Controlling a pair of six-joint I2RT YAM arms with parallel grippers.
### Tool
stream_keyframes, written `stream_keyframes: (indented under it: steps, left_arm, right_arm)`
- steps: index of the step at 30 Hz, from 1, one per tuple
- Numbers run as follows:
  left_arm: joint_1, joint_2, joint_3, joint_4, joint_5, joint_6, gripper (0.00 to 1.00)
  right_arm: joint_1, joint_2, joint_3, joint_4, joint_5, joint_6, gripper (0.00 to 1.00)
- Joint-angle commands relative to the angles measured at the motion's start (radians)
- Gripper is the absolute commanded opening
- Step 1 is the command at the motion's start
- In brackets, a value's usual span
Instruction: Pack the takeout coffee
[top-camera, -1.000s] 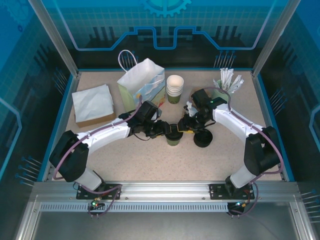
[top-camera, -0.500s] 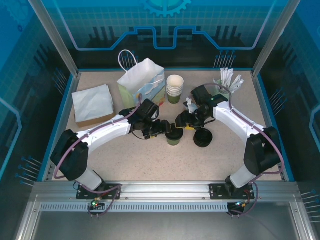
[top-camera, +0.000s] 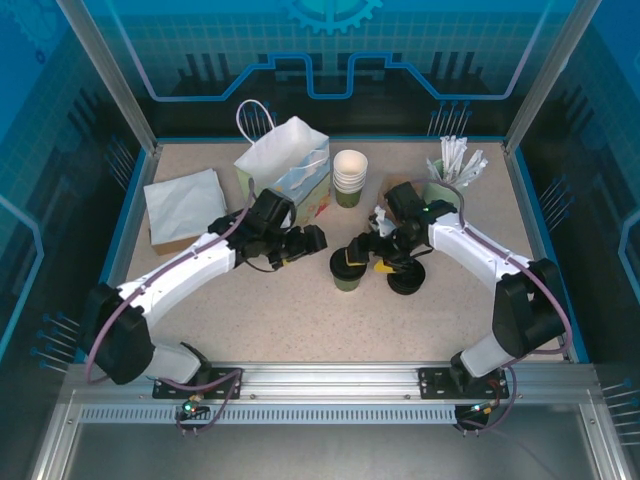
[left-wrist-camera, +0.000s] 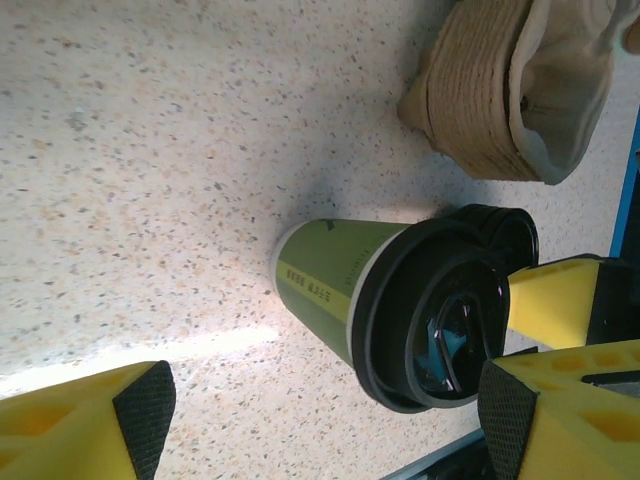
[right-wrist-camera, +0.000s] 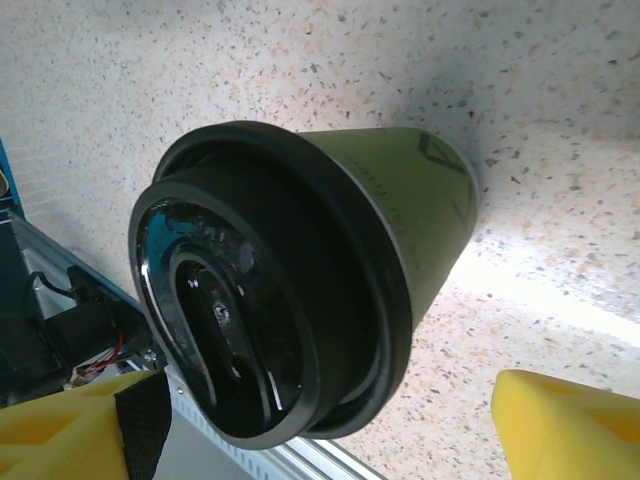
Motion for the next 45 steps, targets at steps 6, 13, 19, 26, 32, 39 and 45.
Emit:
stream_keyframes:
  steps: [6, 13, 19, 26, 32, 39, 45]
  left_arm:
    - [0.047, -0.07, -0.065, -0.039, -0.008, 0.021, 0.82]
    - [0.052, -0.068, -0.066, -0.047, -0.008, 0.024, 0.82]
    - [0.057, -0.061, -0.064, -0.05, -0.002, 0.022, 0.83]
    - [0.073, -0.055, -0.075, -0.018, 0.048, 0.007, 0.83]
    - [0.074, 0.001, -0.078, 0.052, 0.13, -0.011, 0.81]
    - [0.073, 0.077, -0.062, 0.108, 0.198, -0.016, 0.78]
    - [0.072, 0.111, -0.071, 0.131, 0.215, -0.016, 0.75]
  right_arm:
    - [0.032, 0.077, 0.059, 0.078, -0.096, 0.024, 0.83]
    - [0.035, 0.154, 0.146, 0.067, -0.115, 0.011, 0.81]
    - [0.046, 0.212, 0.188, 0.106, -0.146, 0.026, 0.8]
    - [0.055, 0.26, 0.236, 0.157, -0.177, 0.049, 0.8]
    - [0.027, 0.184, 0.253, 0.055, -0.026, -0.008, 0.81]
    - [-0.005, 0.053, 0.116, 0.015, 0.03, -0.019, 0.64]
    - [0.005, 0.045, 0.049, 0.032, -0.016, -0.002, 0.46]
